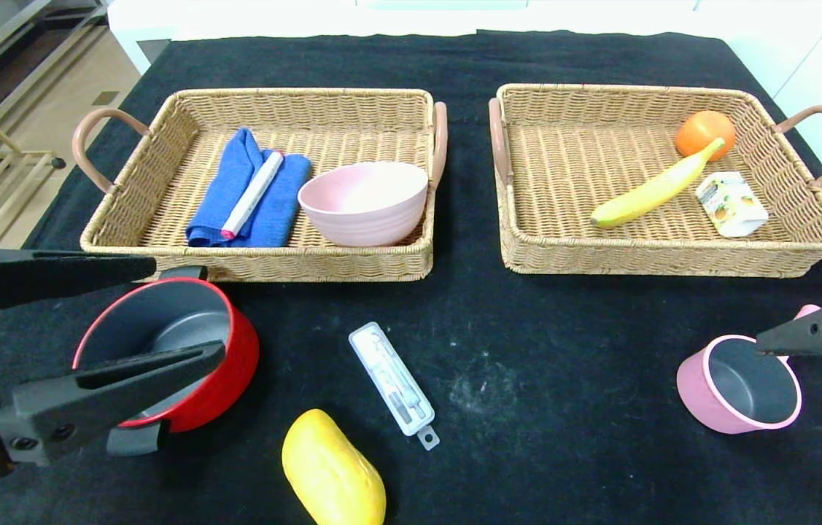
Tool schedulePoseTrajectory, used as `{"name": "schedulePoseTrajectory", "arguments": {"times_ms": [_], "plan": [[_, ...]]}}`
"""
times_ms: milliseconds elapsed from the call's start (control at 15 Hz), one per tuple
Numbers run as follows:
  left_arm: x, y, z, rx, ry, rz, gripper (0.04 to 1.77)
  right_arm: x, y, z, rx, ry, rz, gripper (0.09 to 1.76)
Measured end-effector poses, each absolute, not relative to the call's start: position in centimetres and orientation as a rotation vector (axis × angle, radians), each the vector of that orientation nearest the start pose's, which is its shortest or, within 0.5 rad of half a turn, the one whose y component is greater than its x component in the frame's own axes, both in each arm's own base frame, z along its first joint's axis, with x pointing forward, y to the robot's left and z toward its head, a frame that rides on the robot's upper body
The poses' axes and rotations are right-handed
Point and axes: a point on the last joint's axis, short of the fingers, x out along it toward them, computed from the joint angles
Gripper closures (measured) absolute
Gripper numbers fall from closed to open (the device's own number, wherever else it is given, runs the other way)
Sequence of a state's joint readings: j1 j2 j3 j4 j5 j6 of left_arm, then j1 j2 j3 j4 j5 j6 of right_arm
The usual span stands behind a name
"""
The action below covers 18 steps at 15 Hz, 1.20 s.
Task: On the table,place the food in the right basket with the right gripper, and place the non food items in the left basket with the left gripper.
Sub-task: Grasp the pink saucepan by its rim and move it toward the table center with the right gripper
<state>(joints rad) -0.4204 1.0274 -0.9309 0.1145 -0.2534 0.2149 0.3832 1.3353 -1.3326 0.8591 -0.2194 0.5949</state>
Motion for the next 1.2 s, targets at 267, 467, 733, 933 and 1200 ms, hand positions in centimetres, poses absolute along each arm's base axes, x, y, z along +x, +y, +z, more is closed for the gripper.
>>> {"name": "schedulePoseTrajectory", "arguments": {"times_ms": [267, 467, 733, 933, 1200], "plan": [[11.2, -5.6, 29.4, 0.224, 0.140, -0.691, 0.09, 16.7, 5.0, 28.2, 0.392, 0.882, -0.127, 0.15], [11.1, -5.6, 29.4, 0.224, 0.138, -0.691, 0.09, 17.0, 4.5, 27.7, 0.433, 0.906, -0.149, 0.14], [11.1, -5.6, 29.4, 0.223, 0.136, -0.691, 0.09, 17.3, 3.9, 26.7, 0.445, 0.942, -0.185, 0.14], [11.0, -5.5, 29.4, 0.224, 0.134, -0.690, 0.09, 17.9, 3.6, 26.0, 0.451, 0.965, -0.213, 0.14], [11.0, -5.5, 29.4, 0.223, 0.134, -0.691, 0.09, 19.1, 3.4, 24.8, 0.495, 0.984, -0.227, 0.14]]}}
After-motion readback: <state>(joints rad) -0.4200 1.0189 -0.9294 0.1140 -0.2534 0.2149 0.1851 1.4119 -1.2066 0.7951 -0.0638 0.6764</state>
